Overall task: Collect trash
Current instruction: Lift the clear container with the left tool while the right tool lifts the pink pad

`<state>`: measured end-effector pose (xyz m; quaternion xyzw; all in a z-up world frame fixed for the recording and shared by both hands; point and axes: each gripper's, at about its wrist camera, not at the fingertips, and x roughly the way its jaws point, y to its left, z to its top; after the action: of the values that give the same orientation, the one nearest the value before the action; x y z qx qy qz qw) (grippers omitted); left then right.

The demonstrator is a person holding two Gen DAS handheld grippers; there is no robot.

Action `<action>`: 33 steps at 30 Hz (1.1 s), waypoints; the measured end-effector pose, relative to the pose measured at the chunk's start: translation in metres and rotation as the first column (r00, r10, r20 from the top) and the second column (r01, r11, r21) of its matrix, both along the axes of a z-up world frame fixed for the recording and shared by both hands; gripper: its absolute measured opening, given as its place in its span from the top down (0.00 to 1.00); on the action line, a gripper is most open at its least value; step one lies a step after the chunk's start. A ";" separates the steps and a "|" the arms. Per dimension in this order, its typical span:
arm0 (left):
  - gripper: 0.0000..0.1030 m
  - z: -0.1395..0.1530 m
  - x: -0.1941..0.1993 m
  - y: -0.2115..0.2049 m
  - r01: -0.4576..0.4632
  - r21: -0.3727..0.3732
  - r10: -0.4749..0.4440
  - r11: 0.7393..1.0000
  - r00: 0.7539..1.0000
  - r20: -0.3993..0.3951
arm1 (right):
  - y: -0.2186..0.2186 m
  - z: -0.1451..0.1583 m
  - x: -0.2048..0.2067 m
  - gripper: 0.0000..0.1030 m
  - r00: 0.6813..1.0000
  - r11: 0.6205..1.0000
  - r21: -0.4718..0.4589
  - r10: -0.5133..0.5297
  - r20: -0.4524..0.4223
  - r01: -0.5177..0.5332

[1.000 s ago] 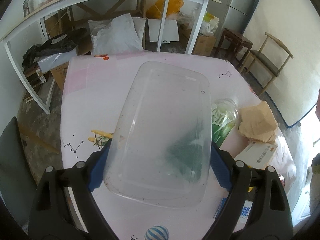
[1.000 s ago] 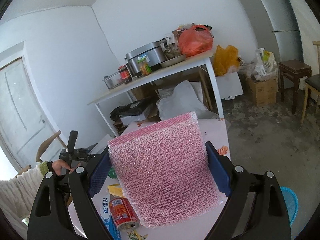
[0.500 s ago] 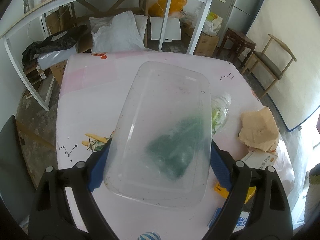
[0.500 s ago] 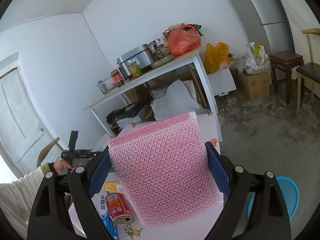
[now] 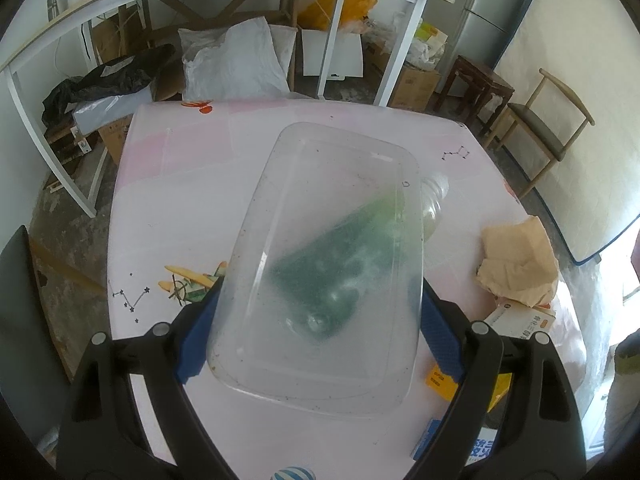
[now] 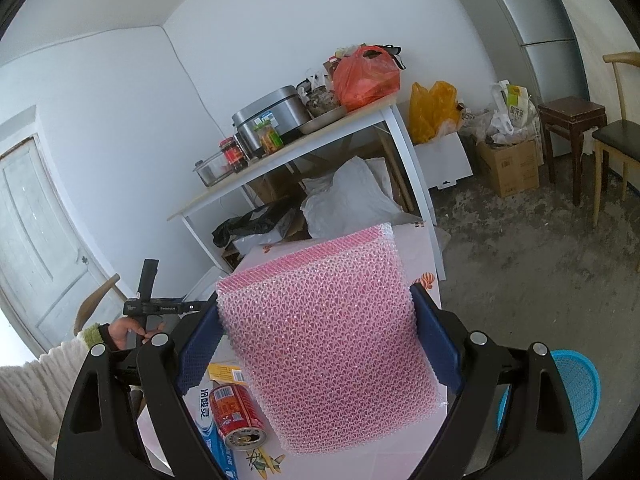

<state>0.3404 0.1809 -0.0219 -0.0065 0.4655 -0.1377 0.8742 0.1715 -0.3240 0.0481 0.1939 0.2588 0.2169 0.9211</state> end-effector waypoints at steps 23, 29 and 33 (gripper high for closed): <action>0.18 0.033 -0.034 -0.046 0.101 -0.044 -0.099 0.994 0.994 0.053 | -0.011 -0.004 -0.010 0.17 0.999 0.999 0.032 -0.037 0.010 0.037; 0.17 0.070 -0.066 -0.139 0.299 -0.146 -0.286 0.943 0.953 0.105 | -0.057 -0.031 -0.033 0.17 0.989 0.979 0.147 -0.140 -0.036 0.144; 0.17 0.072 -0.075 -0.221 0.412 -0.226 -0.402 0.883 0.911 0.090 | -0.102 -0.062 -0.054 0.17 0.964 0.932 0.248 -0.245 -0.107 0.264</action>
<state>0.2657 -0.0398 0.0505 -0.0116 0.4186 -0.3736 0.8277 0.1173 -0.4260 -0.0139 0.3527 0.2348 0.1202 0.8978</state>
